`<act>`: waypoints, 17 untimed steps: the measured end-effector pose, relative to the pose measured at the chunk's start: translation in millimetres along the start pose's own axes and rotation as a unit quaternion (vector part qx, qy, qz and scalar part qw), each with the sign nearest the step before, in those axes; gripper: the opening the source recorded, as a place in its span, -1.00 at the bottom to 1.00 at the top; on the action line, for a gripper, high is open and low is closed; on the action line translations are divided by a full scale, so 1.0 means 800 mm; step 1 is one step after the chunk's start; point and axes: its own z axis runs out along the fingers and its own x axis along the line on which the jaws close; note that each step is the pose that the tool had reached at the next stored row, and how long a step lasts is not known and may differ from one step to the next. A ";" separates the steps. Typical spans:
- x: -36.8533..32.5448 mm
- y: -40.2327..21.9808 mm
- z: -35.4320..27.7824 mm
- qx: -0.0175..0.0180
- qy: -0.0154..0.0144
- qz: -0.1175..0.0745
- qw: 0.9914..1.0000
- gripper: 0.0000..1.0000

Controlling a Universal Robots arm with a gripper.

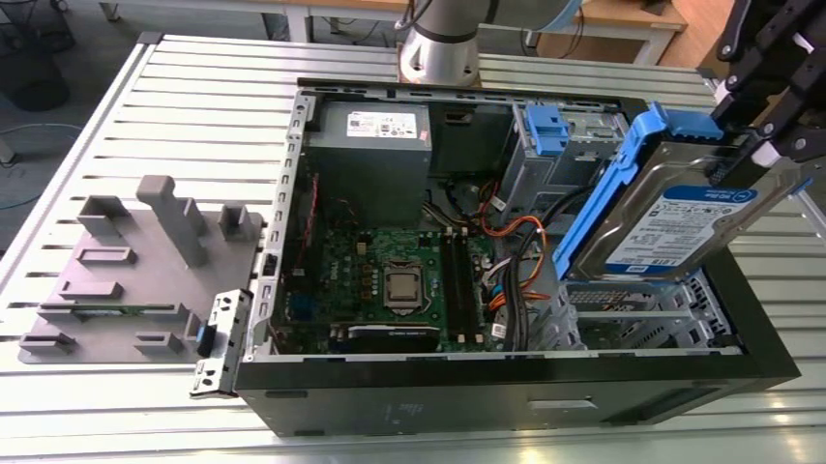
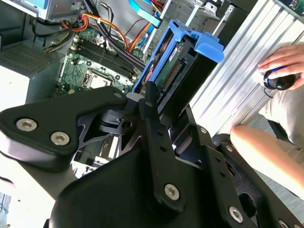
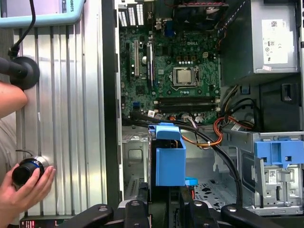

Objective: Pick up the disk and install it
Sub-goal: 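Insert the disk into the insertion slot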

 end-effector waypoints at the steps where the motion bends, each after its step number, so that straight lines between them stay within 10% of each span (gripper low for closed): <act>1: 0.0000 0.0000 0.0013 0.001 0.000 0.000 1.000 -0.30; 17: -0.0005 -0.0168 0.0250 0.005 0.000 0.000 1.000 -0.30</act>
